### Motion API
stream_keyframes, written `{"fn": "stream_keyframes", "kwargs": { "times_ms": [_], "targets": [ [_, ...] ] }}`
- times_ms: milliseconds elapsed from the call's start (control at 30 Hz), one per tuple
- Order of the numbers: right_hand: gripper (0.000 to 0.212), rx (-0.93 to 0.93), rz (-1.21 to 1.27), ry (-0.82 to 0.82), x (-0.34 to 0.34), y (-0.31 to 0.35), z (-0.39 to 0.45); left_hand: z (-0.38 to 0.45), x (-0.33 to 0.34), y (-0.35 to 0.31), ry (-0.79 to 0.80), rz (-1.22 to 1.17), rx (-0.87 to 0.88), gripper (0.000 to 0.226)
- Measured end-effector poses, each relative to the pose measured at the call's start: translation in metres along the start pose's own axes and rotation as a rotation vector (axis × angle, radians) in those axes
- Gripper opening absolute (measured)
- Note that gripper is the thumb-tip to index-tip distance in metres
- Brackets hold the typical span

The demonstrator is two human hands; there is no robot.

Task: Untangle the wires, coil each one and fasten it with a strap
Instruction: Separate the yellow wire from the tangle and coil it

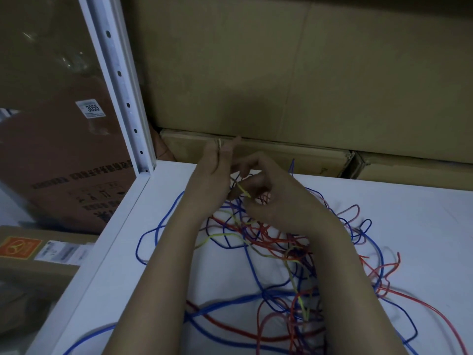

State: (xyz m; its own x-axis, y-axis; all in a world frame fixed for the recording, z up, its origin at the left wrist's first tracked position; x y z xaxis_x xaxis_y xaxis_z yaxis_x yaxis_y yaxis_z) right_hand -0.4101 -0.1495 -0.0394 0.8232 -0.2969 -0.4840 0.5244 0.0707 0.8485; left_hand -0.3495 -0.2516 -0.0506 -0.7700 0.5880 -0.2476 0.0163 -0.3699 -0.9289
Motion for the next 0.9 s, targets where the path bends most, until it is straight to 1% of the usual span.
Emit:
{"fn": "stream_keyframes", "kwargs": {
  "times_ms": [33, 100, 167, 233, 300, 367, 433, 467, 533, 633, 667, 700, 733, 800, 900],
  "targets": [
    [0.039, -0.008, 0.013, -0.031, -0.005, 0.0, -0.001, 0.001, -0.002, 0.002, -0.005, 0.075, 0.011, 0.025],
    [0.034, -0.013, 0.0, -0.096, -0.012, -0.002, -0.001, 0.003, -0.001, 0.007, 0.018, 0.118, 0.022, 0.029],
    [0.032, -0.02, -0.095, -0.161, -0.017, -0.003, -0.001, 0.003, 0.006, 0.007, 0.09, 0.136, 0.054, 0.03],
    [0.03, -0.039, -0.201, -0.226, -0.023, -0.003, -0.001, 0.0, 0.015, 0.006, 0.158, 0.202, 0.103, 0.028],
    [0.024, -0.029, -0.31, -0.272, -0.03, -0.005, -0.003, -0.002, 0.019, 0.006, 0.183, 0.225, 0.116, 0.029],
    [0.029, 0.029, -0.358, -0.297, -0.036, -0.011, -0.005, -0.001, 0.017, 0.008, 0.18, 0.21, 0.088, 0.031],
    [0.034, 0.064, -0.347, -0.285, -0.036, -0.015, -0.005, 0.0, 0.016, 0.01, 0.194, 0.212, 0.066, 0.03],
    [0.033, 0.057, -0.344, -0.266, -0.035, -0.014, -0.004, 0.0, 0.017, 0.011, 0.215, 0.213, 0.06, 0.029],
    [0.026, 0.045, -0.311, -0.218, -0.032, -0.014, -0.005, -0.001, 0.019, 0.013, 0.252, 0.208, 0.05, 0.029],
    [0.013, 0.097, -0.277, -0.135, -0.032, -0.019, -0.008, -0.001, 0.018, 0.017, 0.28, 0.209, 0.055, 0.038],
    [0.011, 0.114, -0.285, -0.122, -0.033, -0.021, -0.009, -0.001, 0.017, 0.018, 0.28, 0.215, 0.05, 0.036],
    [0.011, 0.127, -0.294, -0.126, -0.034, -0.024, -0.009, 0.0, 0.016, 0.02, 0.266, 0.212, 0.038, 0.029],
    [0.011, 0.142, -0.305, -0.144, -0.036, -0.026, -0.008, 0.0, 0.014, 0.021, 0.249, 0.205, 0.015, 0.024],
    [0.012, 0.173, -0.357, -0.209, -0.041, -0.029, -0.006, 0.0, 0.013, 0.021, 0.236, 0.194, 0.001, 0.03],
    [0.017, 0.148, -0.476, -0.383, -0.052, -0.026, -0.007, 0.0, 0.014, 0.017, 0.28, 0.244, 0.035, 0.04]
  ]
}}
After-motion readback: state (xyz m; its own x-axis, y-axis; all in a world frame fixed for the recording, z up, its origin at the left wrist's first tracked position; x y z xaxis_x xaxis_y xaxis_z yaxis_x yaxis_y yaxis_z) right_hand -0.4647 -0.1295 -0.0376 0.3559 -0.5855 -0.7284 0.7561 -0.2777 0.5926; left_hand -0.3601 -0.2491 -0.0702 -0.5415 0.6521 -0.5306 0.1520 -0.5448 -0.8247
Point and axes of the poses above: each hand's wrist, its own z-axis towards the middle knuckle, its own x-axis out of the palm, y = z × x, the point moved 7 cm from there along z, towards the middle knuckle, and after that the axes turned 5 degrees about z, right-handed, at the moved point
